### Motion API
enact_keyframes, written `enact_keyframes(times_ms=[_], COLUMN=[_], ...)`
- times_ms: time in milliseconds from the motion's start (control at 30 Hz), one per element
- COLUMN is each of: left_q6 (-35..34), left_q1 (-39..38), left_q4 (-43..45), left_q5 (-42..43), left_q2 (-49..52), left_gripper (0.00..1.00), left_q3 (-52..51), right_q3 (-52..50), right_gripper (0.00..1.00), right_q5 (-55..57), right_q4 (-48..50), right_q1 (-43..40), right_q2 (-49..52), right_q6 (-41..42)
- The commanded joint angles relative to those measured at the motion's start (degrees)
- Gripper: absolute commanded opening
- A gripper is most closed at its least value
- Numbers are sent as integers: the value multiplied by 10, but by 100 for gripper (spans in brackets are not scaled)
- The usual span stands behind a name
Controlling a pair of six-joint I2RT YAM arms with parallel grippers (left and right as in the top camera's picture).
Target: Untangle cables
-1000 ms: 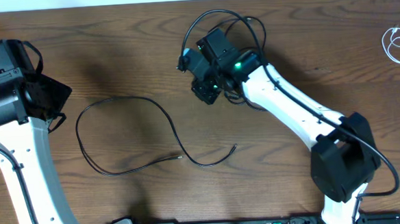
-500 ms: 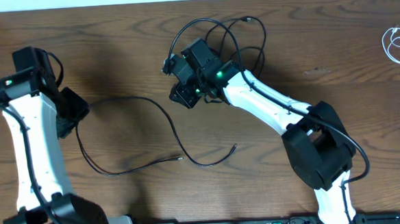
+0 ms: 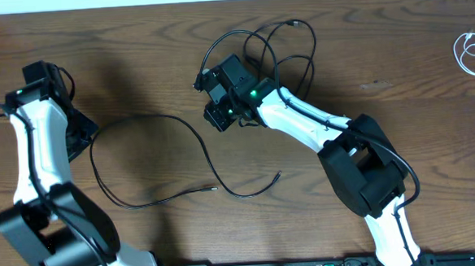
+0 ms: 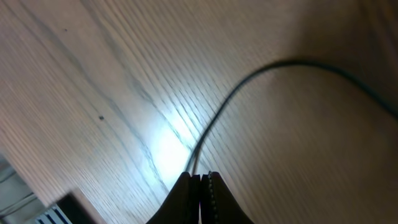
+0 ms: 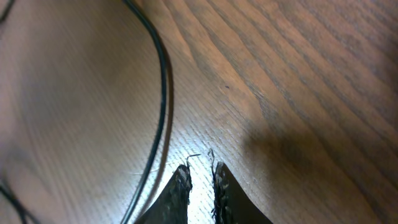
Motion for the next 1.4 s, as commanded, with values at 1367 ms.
enact_keyframes(times_ms=[1367], left_q6=[28], left_q1=[-34], left_q4=[218], left_q5=[135], left_q2=[82], left_gripper=[7], left_q3=[-230], right_q3=[1], right_gripper=[18], right_q5=[23], right_q4=[9], right_q1=[-12], right_q2=[7], right_q6=[-35])
